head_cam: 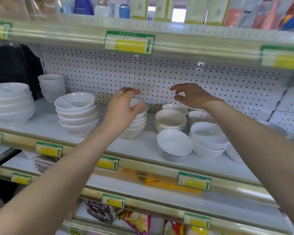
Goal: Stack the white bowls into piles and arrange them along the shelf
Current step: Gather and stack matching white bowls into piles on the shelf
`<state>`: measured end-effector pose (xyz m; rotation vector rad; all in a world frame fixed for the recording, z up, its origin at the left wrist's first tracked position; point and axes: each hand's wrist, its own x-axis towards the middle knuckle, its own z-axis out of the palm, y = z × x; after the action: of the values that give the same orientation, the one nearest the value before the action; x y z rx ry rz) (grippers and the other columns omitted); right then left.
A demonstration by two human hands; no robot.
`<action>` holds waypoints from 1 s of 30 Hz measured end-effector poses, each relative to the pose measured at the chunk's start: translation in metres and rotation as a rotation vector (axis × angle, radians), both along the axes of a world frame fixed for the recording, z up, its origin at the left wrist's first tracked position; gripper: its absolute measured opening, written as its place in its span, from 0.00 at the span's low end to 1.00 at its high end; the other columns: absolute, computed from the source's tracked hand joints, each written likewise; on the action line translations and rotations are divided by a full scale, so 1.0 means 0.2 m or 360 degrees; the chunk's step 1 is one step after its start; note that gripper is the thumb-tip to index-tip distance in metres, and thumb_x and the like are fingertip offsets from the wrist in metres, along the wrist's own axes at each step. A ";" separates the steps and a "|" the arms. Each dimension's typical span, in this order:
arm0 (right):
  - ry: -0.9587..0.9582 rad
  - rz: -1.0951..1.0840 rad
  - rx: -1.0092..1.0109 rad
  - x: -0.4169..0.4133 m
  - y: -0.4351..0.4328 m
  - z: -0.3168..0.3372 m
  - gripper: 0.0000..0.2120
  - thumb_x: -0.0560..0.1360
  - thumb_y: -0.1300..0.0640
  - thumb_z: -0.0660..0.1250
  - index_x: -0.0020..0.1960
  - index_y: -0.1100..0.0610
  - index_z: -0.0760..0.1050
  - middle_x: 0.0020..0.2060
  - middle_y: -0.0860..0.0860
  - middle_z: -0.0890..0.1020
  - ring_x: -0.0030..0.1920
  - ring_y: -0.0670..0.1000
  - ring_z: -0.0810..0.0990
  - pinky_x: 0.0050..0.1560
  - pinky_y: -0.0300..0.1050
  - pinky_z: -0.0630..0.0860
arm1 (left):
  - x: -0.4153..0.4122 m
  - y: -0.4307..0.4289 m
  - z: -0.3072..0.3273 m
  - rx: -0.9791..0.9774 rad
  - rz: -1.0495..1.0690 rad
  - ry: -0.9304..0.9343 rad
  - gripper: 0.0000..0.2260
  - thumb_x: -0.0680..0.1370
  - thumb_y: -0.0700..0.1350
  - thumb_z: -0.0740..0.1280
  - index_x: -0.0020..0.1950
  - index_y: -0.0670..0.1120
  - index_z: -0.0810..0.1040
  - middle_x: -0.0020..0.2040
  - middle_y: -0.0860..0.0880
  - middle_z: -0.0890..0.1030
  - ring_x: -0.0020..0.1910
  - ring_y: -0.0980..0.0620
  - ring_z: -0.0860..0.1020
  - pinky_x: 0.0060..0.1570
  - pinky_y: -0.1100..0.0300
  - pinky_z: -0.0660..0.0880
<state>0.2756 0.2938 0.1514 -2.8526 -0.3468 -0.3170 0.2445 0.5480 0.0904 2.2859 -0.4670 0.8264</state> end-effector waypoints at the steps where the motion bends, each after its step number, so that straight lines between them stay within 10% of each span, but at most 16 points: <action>1: -0.0027 -0.0007 -0.0022 0.00 -0.04 -0.01 0.18 0.82 0.53 0.60 0.71 0.49 0.71 0.62 0.50 0.78 0.63 0.54 0.75 0.63 0.45 0.68 | 0.00 -0.05 0.01 0.0008 -0.0042 0.0016 0.17 0.76 0.49 0.70 0.64 0.50 0.78 0.62 0.50 0.77 0.54 0.50 0.79 0.55 0.57 0.74; 30: 0.0257 0.0291 -0.0168 -0.25 -0.82 -0.22 0.12 0.78 0.48 0.59 0.58 0.45 0.77 0.56 0.48 0.80 0.58 0.54 0.76 0.61 0.52 0.73 | -0.28 -0.93 -0.21 0.0374 0.0134 0.0477 0.15 0.79 0.54 0.66 0.61 0.47 0.80 0.56 0.46 0.82 0.56 0.44 0.79 0.53 0.53 0.75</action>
<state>0.2256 0.1298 0.1070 -2.8956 -0.6025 -0.0335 0.1887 0.3616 0.0476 2.6070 -0.3477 0.4736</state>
